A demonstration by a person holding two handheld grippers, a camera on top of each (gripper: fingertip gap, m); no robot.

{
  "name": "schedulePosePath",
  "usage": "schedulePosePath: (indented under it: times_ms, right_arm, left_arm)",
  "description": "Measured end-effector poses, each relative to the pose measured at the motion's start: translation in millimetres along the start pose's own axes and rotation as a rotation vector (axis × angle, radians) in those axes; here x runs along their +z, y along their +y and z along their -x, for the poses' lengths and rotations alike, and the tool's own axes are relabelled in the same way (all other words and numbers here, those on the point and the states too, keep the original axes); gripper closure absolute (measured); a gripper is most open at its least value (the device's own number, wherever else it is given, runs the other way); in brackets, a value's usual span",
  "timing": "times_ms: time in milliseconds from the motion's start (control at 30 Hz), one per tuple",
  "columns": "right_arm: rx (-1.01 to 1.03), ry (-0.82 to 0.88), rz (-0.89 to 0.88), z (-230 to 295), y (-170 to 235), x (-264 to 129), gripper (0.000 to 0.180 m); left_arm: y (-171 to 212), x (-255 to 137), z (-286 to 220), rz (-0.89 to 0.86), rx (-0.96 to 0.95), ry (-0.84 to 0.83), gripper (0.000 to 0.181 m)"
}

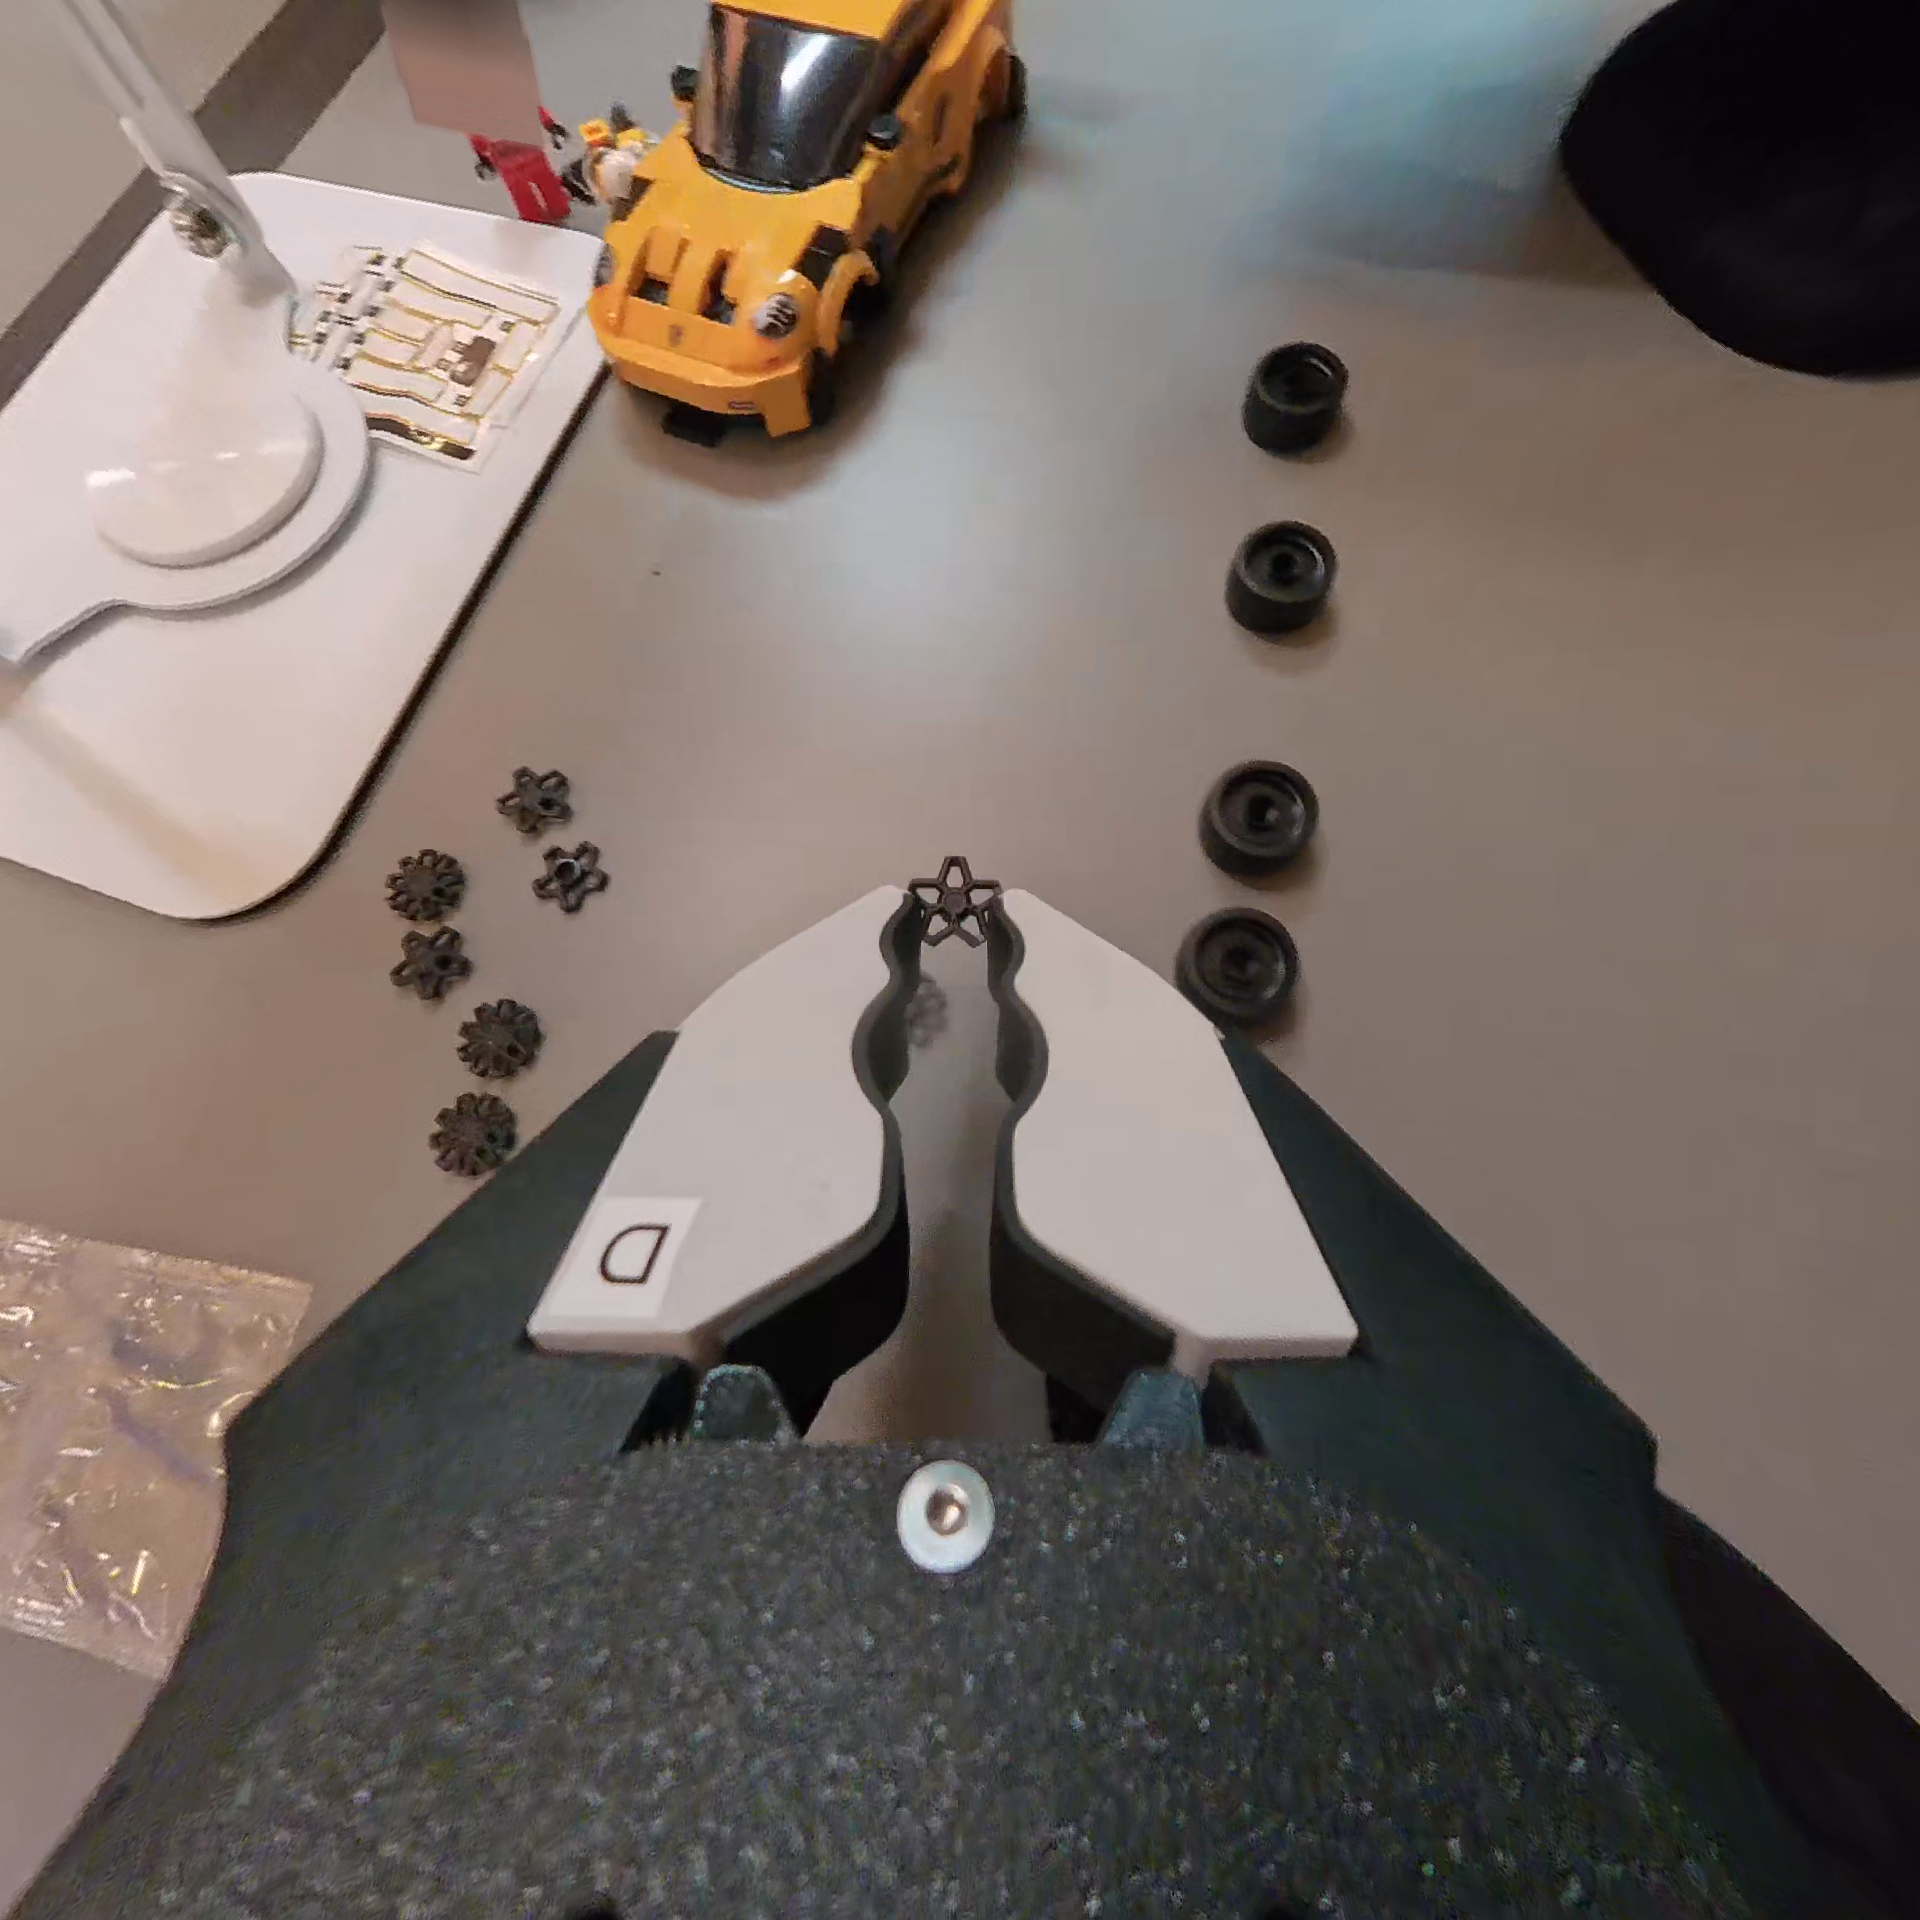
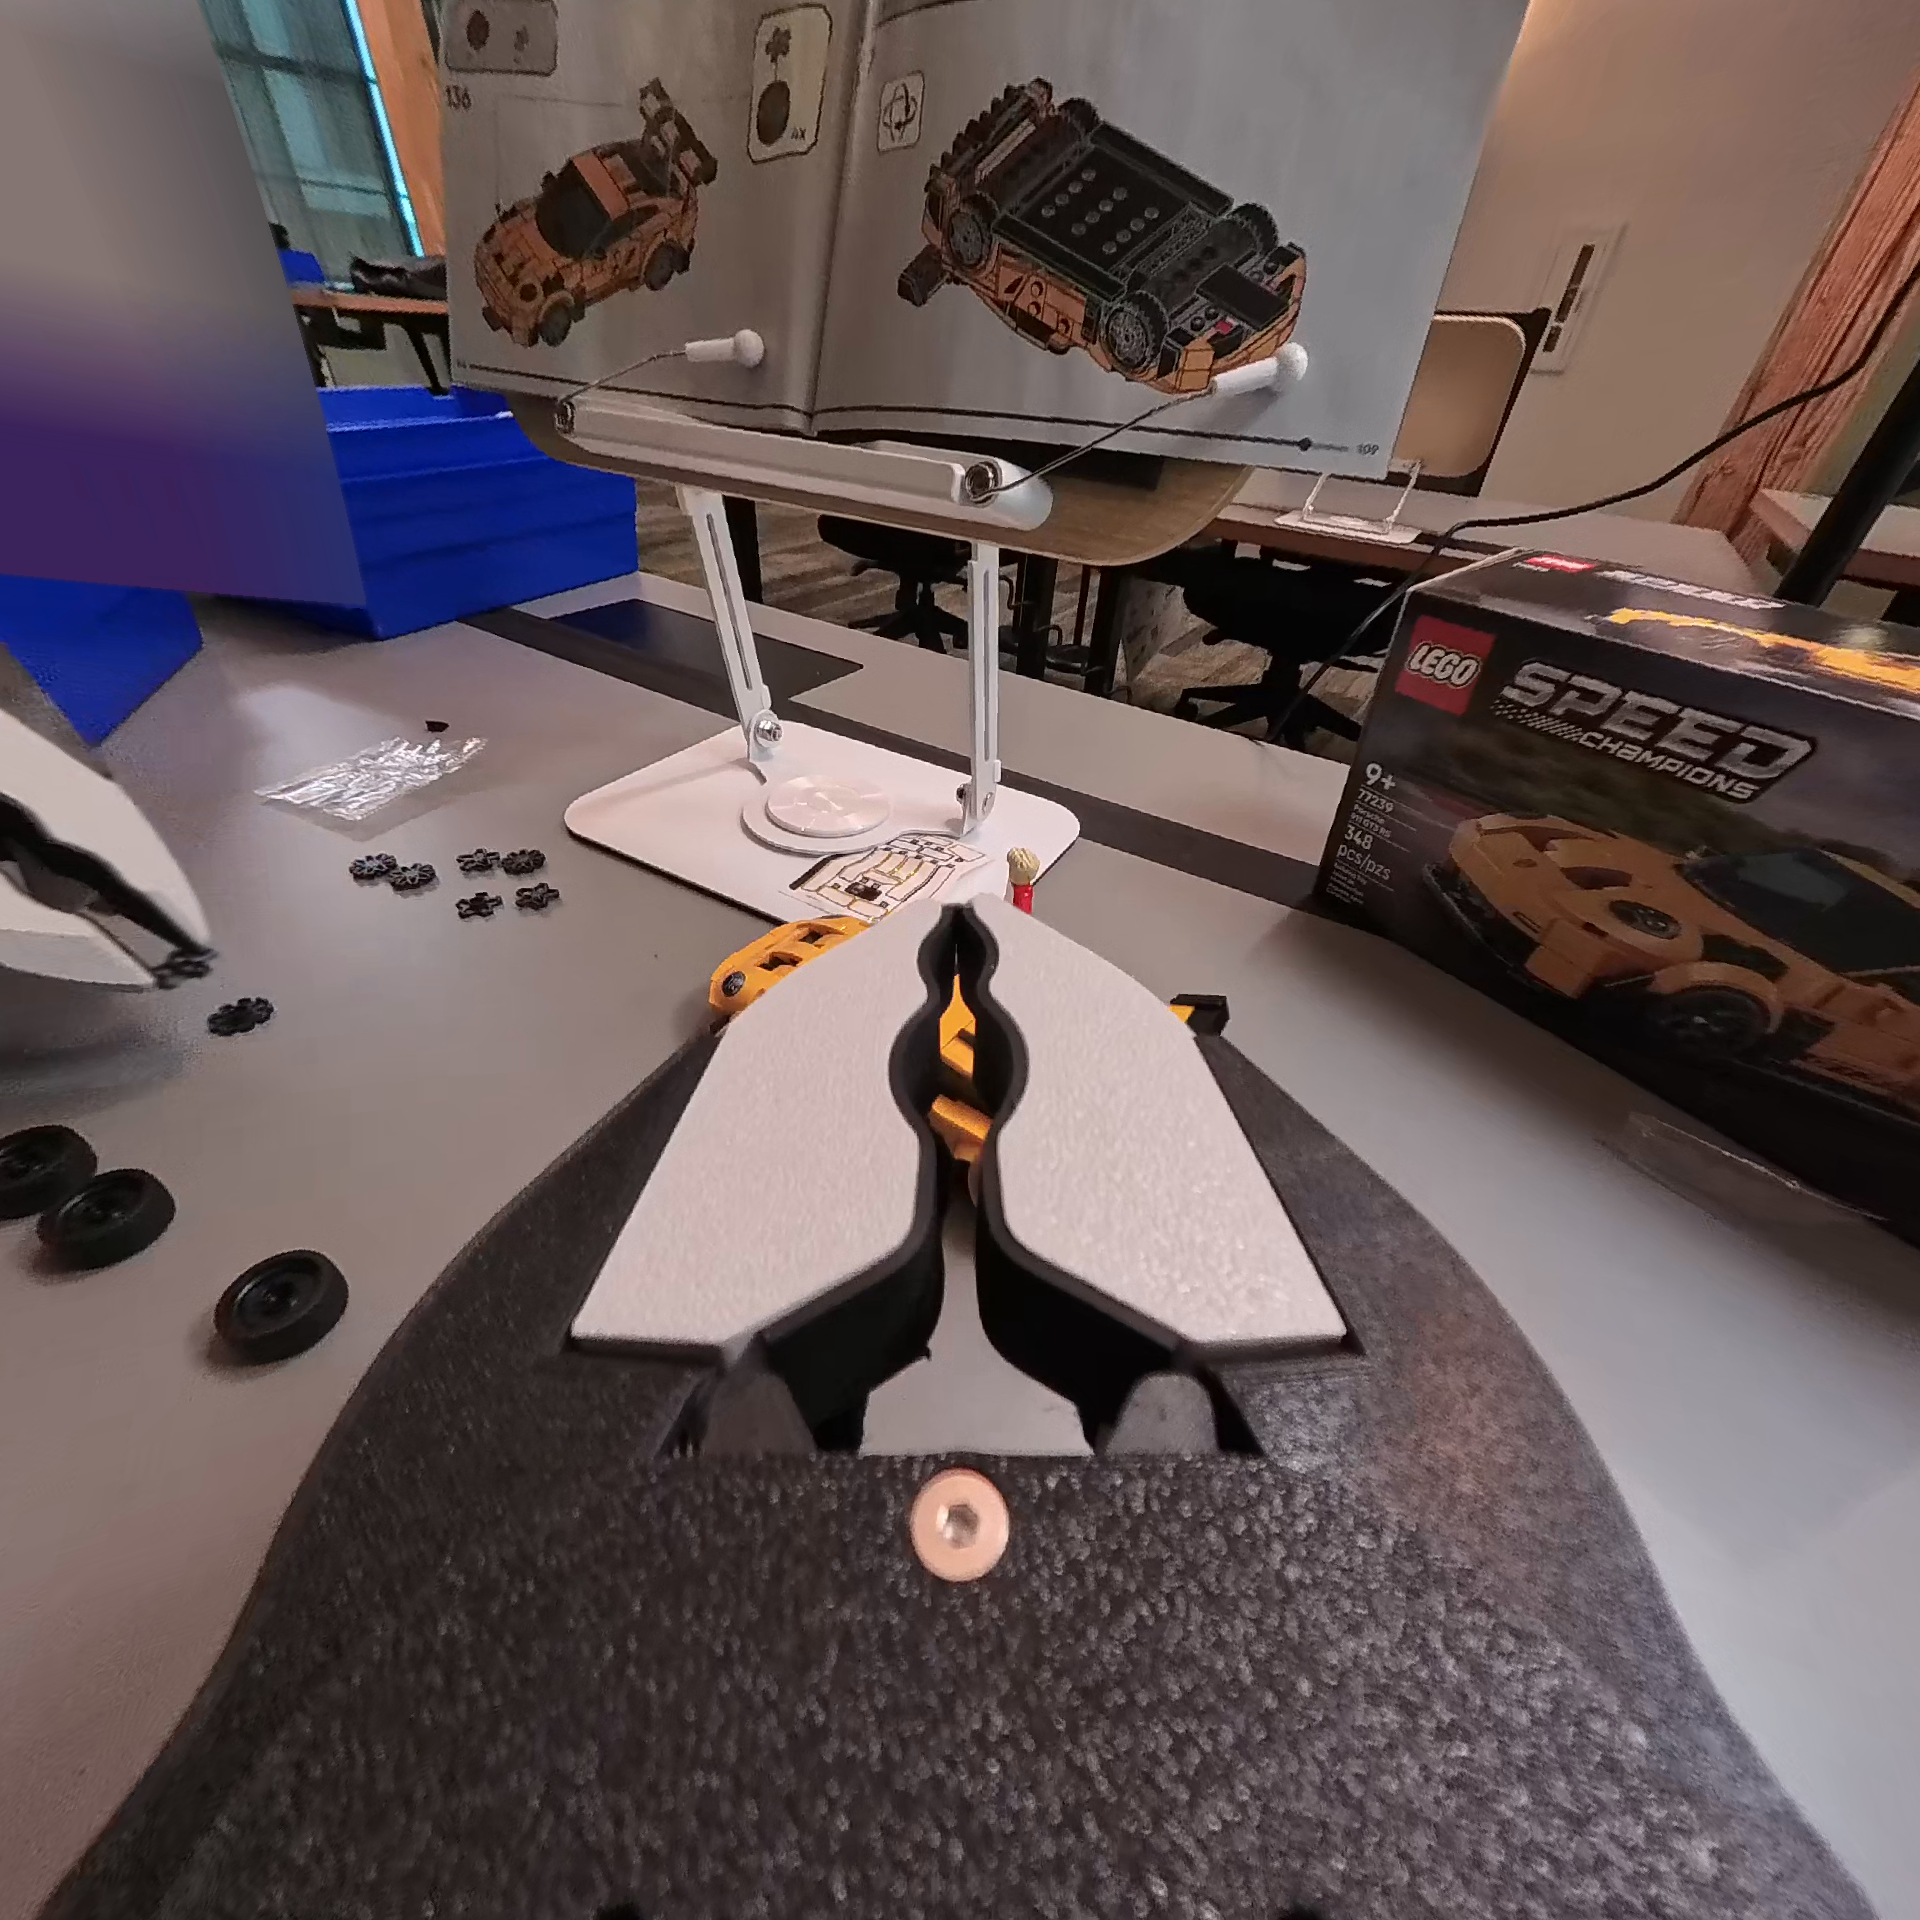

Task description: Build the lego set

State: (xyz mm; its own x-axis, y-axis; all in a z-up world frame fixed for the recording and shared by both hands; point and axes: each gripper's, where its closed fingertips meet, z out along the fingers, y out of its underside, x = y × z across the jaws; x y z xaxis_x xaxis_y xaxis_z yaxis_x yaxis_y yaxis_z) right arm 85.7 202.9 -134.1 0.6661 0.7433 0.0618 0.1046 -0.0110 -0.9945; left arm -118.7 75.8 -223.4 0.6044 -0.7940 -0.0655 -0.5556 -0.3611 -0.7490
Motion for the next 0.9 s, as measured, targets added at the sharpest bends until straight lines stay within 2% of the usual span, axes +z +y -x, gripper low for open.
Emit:
schedulePosePath:
  times_ms: [433, 667, 900]
  right_arm:
    - [-0.024, 0.017, 0.012, -6, 7, 2, 0.18]
    - [-0.074, 0.008, -0.083, 5, -11, -3, 0.18]
    - [-0.08, 0.018, -0.099, 11, -15, -3, 0.18]
  left_arm:
    - [6, 1, -42, 0.031, 0.083, 0.189, 0.169]
    - [6, 1, -53, 0.043, 0.134, 0.192, 0.169]
    - [13, 6, -60, 0.081, 0.156, 0.198, 0.169]
